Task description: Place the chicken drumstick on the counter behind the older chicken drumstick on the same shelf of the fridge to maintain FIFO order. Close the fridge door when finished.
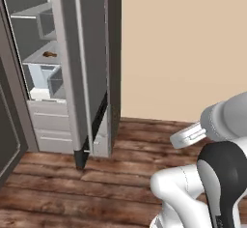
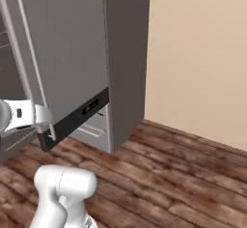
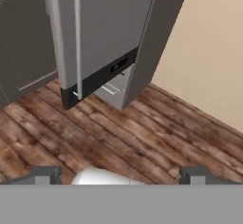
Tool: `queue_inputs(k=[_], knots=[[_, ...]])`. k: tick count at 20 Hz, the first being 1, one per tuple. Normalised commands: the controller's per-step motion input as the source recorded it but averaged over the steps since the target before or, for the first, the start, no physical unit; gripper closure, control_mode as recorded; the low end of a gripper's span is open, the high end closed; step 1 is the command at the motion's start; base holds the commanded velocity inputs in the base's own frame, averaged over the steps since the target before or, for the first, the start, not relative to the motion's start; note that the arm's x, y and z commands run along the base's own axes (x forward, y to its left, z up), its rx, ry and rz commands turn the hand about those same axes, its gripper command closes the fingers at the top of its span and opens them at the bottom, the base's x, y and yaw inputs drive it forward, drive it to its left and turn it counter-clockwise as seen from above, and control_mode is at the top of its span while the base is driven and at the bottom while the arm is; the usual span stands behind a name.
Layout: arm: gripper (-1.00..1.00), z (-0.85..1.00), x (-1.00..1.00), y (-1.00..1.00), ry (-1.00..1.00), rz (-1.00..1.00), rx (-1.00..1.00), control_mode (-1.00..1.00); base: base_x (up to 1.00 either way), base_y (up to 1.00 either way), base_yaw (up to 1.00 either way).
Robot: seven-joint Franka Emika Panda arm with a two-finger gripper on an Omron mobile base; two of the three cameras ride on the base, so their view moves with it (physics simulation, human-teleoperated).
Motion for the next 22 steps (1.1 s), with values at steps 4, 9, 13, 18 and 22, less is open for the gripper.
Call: queue_inputs(k=[4, 9, 13, 18, 22], knots=[[-1.0, 0.0, 0.0, 0.0, 0.0, 0.0, 0.0, 1.0, 0.75, -1.0, 0.43], [-1.0, 0.0, 0.0, 0.0, 0.0, 0.0, 0.0, 1.0, 0.74, -0.96, 0.43], [-1.0, 0.0, 0.0, 0.0, 0.0, 0.0, 0.0, 1.0, 0.72, -0.6, 0.42], [-1.0, 0.0, 0.0, 0.0, 0.0, 0.0, 0.0, 1.0, 0.91, -0.23, 0.48], [-1.0, 0.0, 0.0, 0.0, 0.0, 0.0, 0.0, 1.0, 0.63, -0.41, 0.47]])
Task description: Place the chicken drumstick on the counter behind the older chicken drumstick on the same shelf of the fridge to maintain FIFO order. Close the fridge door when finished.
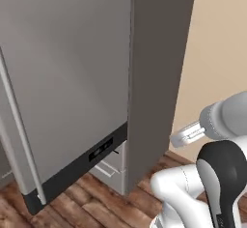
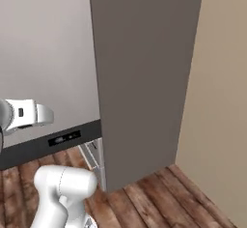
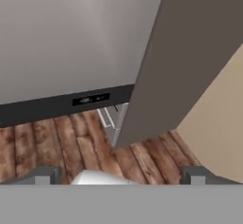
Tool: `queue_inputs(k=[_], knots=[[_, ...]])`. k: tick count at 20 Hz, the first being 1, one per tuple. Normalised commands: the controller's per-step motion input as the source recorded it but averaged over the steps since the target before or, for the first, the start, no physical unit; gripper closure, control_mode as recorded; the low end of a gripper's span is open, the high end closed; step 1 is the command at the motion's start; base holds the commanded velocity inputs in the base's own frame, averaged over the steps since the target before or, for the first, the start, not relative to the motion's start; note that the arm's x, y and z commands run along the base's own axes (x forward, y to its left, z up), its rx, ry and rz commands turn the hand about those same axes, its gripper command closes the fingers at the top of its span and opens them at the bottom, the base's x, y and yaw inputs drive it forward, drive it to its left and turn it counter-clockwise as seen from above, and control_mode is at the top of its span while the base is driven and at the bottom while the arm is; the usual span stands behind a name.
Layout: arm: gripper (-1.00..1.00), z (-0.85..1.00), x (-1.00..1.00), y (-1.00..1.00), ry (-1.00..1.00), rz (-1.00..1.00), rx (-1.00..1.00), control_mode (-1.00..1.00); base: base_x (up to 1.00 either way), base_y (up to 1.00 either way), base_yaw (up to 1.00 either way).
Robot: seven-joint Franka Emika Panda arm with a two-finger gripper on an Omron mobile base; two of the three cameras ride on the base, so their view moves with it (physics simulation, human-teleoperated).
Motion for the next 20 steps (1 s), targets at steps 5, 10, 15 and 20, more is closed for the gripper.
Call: queue_inputs(k=[5, 10, 15, 20], knots=[[-1.0, 0.0, 0.0, 0.0, 0.0, 0.0, 0.0, 1.0, 0.27, -0.37, 0.46], [-1.0, 0.0, 0.0, 0.0, 0.0, 0.0, 0.0, 1.0, 0.13, -0.25, 0.45], [-1.0, 0.0, 0.0, 0.0, 0.0, 0.0, 0.0, 1.0, 0.32, -0.19, 0.45], [-1.0, 0.0, 0.0, 0.0, 0.0, 0.0, 0.0, 1.0, 0.4, -0.29, 0.4]])
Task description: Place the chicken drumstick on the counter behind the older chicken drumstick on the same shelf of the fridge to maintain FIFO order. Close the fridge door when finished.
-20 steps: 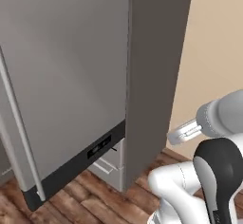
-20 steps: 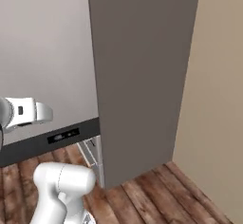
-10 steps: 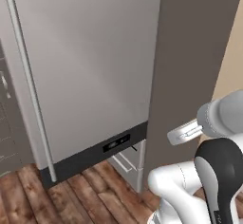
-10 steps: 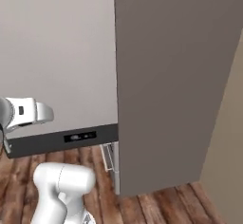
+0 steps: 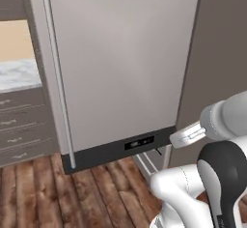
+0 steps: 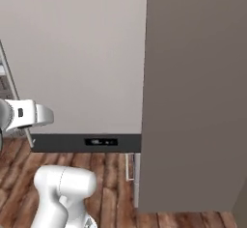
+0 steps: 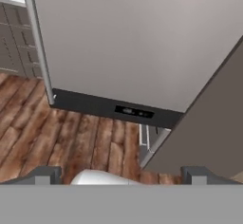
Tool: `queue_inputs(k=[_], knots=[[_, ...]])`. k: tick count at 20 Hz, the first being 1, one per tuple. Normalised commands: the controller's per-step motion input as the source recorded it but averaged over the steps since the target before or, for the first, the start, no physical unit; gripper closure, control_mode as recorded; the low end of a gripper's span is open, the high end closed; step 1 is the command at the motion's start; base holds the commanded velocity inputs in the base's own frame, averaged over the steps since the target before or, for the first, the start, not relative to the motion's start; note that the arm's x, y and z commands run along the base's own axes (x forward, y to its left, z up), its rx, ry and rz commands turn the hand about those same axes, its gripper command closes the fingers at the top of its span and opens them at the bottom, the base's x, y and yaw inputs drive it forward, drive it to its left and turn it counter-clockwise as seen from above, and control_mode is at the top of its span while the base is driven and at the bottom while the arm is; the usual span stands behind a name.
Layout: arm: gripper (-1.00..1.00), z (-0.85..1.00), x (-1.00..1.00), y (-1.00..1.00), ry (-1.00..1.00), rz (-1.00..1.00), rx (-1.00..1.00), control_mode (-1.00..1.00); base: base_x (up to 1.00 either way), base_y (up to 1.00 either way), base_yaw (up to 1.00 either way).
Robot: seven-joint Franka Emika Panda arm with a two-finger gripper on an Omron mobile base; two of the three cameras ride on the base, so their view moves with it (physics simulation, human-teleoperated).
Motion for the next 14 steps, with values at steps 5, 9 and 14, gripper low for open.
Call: queue_inputs(k=[5, 9, 14], knots=[[-1.0, 0.0, 0.0, 0.0, 0.0, 0.0, 0.0, 1.0, 0.45, -0.39, 0.34], [-1.0, 0.0, 0.0, 0.0, 0.0, 0.0, 0.0, 1.0, 0.45, -0.36, 0.31], [-1.0, 0.0, 0.0, 0.0, 0.0, 0.0, 0.0, 1.0, 0.32, -0.31, 0.26]])
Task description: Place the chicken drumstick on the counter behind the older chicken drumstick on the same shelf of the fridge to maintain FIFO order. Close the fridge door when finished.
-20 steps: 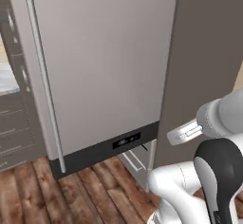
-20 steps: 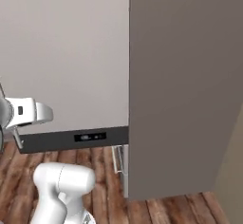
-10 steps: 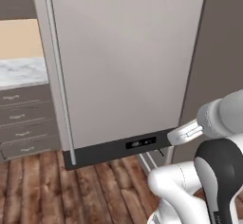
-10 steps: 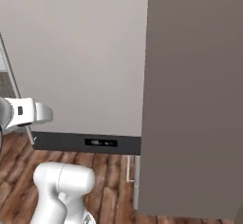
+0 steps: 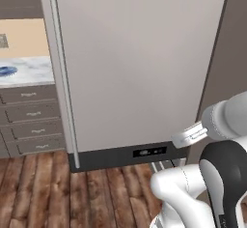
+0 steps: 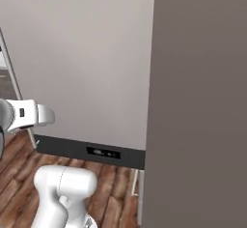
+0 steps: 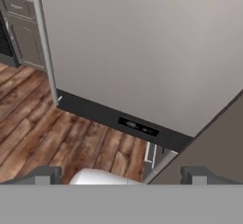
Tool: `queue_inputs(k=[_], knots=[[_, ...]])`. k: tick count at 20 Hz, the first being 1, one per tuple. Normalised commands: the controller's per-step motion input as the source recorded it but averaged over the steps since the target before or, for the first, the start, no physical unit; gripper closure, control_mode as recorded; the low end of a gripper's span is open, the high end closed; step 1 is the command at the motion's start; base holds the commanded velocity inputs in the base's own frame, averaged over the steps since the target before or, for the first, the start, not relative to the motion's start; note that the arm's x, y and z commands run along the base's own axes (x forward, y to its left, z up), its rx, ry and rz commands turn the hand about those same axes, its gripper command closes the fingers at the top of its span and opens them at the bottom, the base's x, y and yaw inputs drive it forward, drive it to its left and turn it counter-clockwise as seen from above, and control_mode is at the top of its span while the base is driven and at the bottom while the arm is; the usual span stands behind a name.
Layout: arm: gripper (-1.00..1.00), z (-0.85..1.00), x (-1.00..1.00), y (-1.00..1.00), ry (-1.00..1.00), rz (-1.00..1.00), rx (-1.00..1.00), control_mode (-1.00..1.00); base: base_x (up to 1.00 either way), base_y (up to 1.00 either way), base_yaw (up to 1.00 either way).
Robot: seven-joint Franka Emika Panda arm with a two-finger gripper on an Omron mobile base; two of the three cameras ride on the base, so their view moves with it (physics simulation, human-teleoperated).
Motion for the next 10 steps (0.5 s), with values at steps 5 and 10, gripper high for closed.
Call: queue_inputs(k=[5, 10], knots=[[-1.0, 0.0, 0.0, 0.0, 0.0, 0.0, 0.0, 1.0, 0.29, -0.29, 0.21], [-1.0, 0.0, 0.0, 0.0, 0.0, 0.0, 0.0, 1.0, 0.18, -0.21, 0.11]])
